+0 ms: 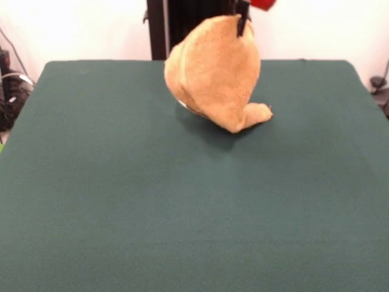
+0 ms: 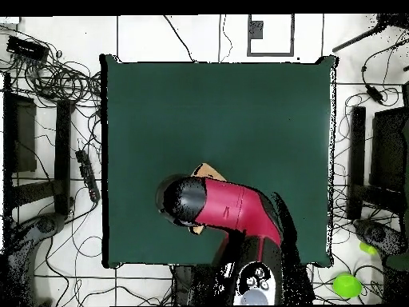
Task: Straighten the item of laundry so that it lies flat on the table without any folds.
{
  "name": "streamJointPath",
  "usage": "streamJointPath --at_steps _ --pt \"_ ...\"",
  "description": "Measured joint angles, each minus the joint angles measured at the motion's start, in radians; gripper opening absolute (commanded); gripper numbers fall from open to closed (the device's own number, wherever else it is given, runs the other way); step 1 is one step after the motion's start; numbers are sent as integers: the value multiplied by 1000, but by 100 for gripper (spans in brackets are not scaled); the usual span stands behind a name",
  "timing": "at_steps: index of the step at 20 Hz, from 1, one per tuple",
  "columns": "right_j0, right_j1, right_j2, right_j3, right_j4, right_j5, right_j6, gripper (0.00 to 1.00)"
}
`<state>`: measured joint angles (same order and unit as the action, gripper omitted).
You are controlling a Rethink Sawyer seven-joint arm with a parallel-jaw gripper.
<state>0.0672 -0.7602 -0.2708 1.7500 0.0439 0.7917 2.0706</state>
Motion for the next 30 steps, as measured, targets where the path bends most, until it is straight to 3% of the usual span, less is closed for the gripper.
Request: streamJointPath --at_steps 7,14,30 --pt "50 -6 -69 -36 -27 38 0 0" --pt "97 -8 -100 -92 -57 176 0 0" --pt "48 46 -97 -172 -45 237 0 0"
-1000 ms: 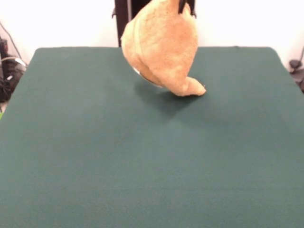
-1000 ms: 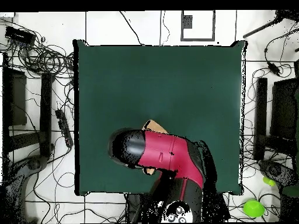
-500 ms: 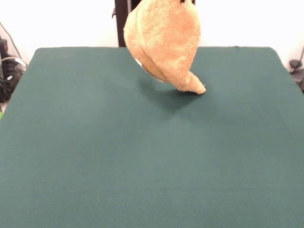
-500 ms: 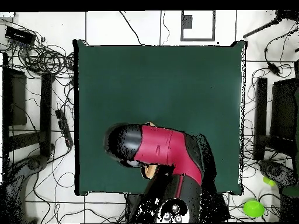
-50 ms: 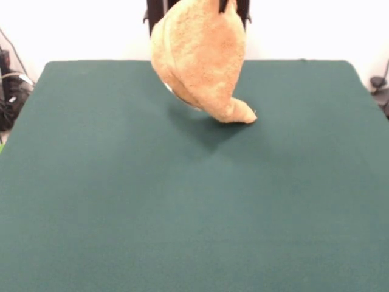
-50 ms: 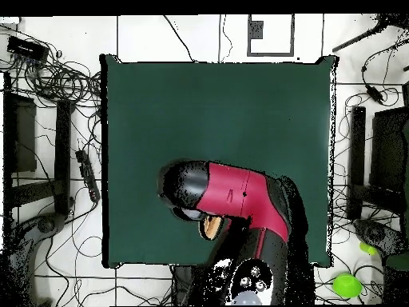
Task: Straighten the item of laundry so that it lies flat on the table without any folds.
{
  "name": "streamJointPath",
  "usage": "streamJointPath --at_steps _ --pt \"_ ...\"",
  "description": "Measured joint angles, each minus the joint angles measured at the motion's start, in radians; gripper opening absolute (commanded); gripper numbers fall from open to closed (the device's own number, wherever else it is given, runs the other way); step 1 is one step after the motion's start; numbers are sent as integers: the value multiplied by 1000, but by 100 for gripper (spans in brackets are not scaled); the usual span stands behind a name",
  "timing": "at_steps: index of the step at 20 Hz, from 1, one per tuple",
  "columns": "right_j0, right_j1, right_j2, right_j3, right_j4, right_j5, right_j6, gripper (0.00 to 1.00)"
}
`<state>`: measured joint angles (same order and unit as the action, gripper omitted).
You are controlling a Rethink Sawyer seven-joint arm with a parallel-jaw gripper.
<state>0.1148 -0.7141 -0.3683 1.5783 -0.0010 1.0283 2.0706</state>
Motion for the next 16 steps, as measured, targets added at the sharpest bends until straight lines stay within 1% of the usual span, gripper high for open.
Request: streamJointPath --at_steps 3,9,13,16 --pt "2 5 0 -36 0 42 0 0" --pt "-1 3 0 -161 -1 208 0 0" --pt "-7 -1 -1 -221 -2 256 0 0" --pt "-6 -26 0 -237 -15 258 0 0"
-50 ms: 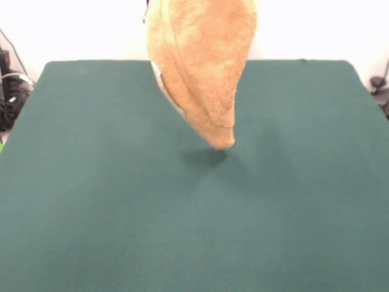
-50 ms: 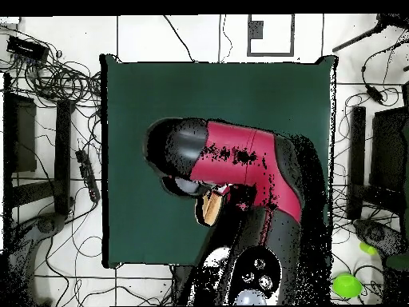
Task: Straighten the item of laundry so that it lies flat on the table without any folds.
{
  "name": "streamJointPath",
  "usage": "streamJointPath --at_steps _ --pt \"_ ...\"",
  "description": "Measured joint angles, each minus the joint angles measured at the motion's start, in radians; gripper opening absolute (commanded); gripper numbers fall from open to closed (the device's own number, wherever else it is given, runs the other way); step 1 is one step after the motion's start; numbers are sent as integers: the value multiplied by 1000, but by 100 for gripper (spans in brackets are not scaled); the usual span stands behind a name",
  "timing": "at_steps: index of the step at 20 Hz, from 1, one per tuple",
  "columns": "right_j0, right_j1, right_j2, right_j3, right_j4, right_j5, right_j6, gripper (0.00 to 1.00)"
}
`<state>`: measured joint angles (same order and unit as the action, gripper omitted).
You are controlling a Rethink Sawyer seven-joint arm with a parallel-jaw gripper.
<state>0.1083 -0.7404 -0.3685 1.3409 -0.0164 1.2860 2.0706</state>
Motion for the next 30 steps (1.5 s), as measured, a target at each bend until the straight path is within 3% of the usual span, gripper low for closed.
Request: streamJointPath --at_steps 10,19,23,30 --pt "-25 -107 8 -17 -51 5 0 0" --pt "-80 -141 57 -16 -102 -7 0 0" --pt "-112 -136 90 -16 -108 -50 0 0" --pt "-187 -130 165 -10 -113 -235 0 0"
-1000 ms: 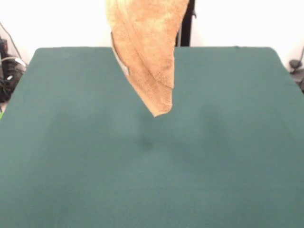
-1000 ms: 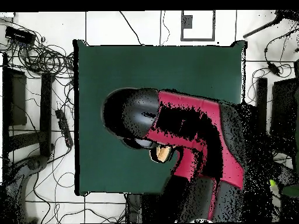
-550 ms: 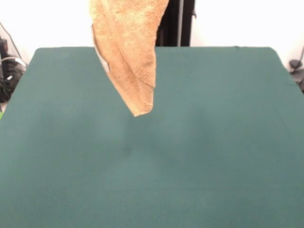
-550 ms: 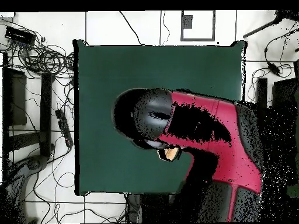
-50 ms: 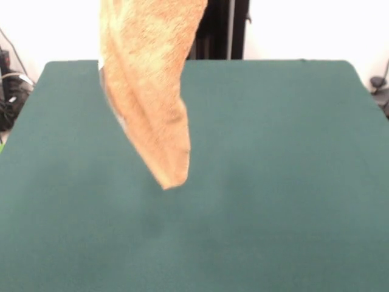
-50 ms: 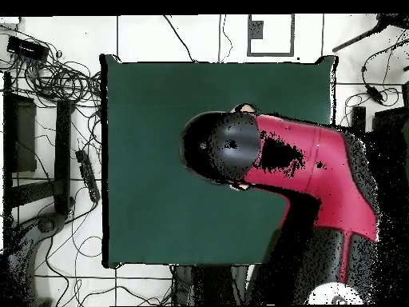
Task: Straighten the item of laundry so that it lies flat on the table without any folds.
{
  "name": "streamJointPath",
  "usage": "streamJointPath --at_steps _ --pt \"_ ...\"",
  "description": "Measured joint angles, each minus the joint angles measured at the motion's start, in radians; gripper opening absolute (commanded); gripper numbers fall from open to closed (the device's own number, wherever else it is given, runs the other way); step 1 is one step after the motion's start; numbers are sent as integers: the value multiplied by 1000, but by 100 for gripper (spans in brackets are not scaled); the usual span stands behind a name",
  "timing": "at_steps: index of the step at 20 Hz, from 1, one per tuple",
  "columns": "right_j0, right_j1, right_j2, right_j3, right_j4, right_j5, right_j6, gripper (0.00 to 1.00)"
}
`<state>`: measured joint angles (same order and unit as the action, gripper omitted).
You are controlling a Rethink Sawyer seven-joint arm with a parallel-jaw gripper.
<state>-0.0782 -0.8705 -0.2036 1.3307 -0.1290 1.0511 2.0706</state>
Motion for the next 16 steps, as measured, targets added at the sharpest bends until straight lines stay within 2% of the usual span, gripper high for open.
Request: streamJointPath --at_steps 8,12,16 --pt "-70 -2 75 18 -19 -156 0 0" --pt "-90 -7 101 43 -53 -215 0 0" --pt "-93 -6 108 93 -96 -325 0 0"
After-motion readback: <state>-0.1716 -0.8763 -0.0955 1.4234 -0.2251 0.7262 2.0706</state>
